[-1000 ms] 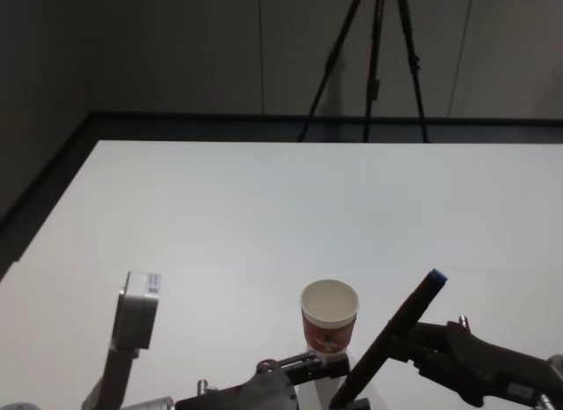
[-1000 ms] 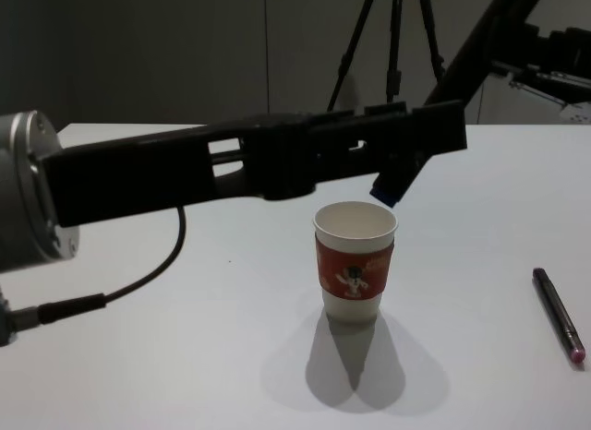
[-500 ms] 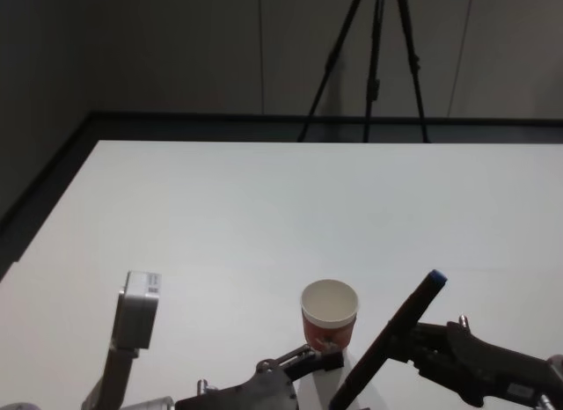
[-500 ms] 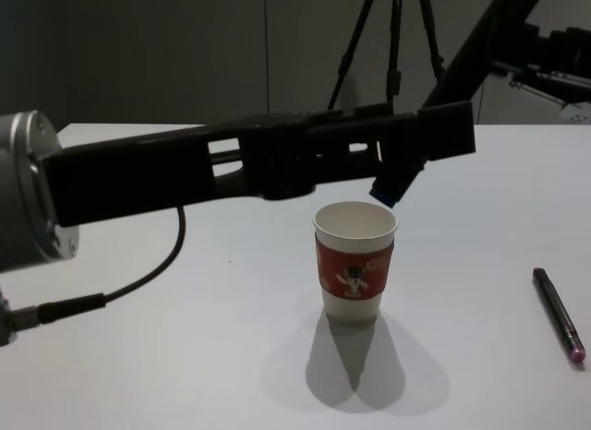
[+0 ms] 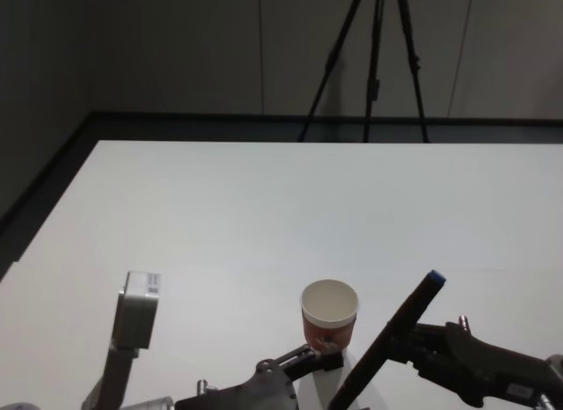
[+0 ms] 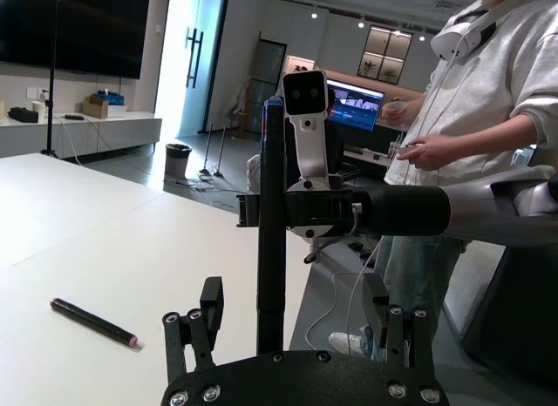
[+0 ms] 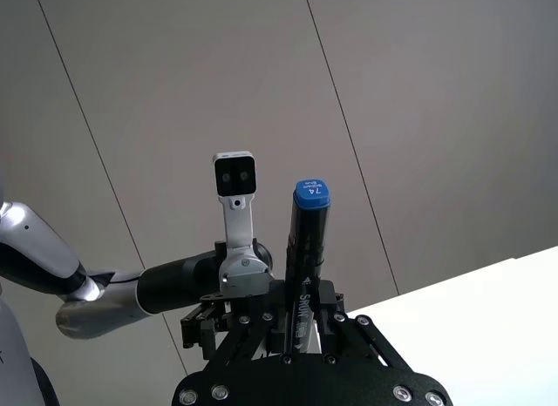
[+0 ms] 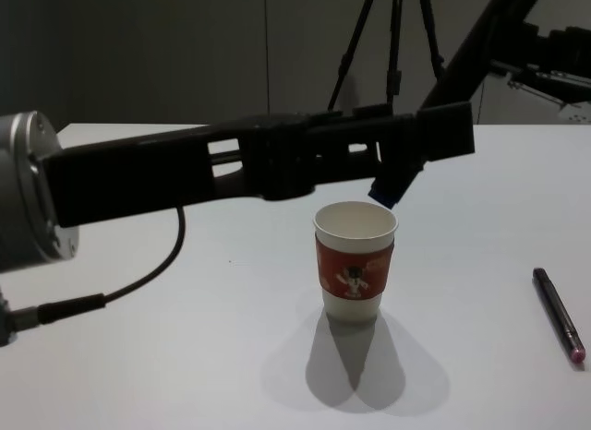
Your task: Place the pen into the pen holder.
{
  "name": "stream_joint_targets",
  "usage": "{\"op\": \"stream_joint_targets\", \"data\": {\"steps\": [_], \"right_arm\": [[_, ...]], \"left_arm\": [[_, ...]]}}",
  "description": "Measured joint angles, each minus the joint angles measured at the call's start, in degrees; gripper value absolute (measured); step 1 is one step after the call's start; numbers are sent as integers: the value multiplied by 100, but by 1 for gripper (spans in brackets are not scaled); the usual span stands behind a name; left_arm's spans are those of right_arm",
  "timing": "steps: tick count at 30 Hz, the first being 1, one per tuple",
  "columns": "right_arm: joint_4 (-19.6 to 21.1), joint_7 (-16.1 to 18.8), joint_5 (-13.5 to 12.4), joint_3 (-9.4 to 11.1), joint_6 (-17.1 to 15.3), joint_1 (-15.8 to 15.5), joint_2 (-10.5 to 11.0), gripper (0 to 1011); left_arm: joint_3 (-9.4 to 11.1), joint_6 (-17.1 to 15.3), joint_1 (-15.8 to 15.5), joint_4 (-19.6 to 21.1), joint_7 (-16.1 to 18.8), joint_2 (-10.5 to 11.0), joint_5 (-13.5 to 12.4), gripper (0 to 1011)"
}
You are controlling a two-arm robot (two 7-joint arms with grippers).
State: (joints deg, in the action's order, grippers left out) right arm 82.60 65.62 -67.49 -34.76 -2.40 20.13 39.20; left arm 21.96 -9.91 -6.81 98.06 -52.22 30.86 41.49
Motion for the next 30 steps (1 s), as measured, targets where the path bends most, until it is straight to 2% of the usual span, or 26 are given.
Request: {"op": "stream_joint_targets", "data": {"steps": [14, 30], "right_arm": [[17, 95, -119, 4, -50, -36, 111, 209], [12, -100, -142, 262, 99, -212, 346, 209]], "left_arm": [[0, 0, 0, 0, 0, 0, 0, 1001], [0, 0, 0, 0, 0, 0, 0, 1001]]}}
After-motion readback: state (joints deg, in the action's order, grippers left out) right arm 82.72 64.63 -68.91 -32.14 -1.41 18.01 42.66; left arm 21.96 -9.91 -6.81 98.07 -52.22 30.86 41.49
